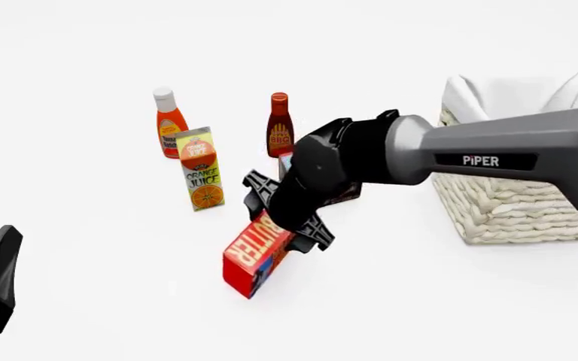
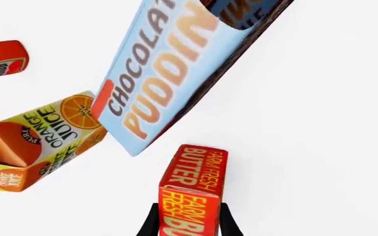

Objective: Pick the butter and place it in the basket.

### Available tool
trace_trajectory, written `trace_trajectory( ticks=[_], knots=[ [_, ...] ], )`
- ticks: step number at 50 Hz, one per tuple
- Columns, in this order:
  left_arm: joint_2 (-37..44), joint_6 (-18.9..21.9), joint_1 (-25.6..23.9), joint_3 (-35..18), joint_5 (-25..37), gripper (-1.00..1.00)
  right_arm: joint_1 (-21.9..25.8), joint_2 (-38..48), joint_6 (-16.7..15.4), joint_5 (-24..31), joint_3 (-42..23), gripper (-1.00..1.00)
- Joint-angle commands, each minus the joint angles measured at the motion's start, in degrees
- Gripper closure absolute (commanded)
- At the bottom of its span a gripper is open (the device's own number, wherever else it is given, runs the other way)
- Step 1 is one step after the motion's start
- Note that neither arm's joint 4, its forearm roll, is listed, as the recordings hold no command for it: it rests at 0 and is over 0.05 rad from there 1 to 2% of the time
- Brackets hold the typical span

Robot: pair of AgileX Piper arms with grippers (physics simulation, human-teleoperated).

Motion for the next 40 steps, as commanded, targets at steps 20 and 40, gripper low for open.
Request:
trace_trajectory(
  ticks=[20,40],
  knots=[
    [0.0,0.0,0.0,0.0,0.0,-1.0,-4.96,-8.12,-2.57,2.22,4.54,1.0],
    [0.0,0.0,0.0,0.0,0.0,-1.0,-6.49,-11.46,-4.79,3.05,5.19,1.0]
  ],
)
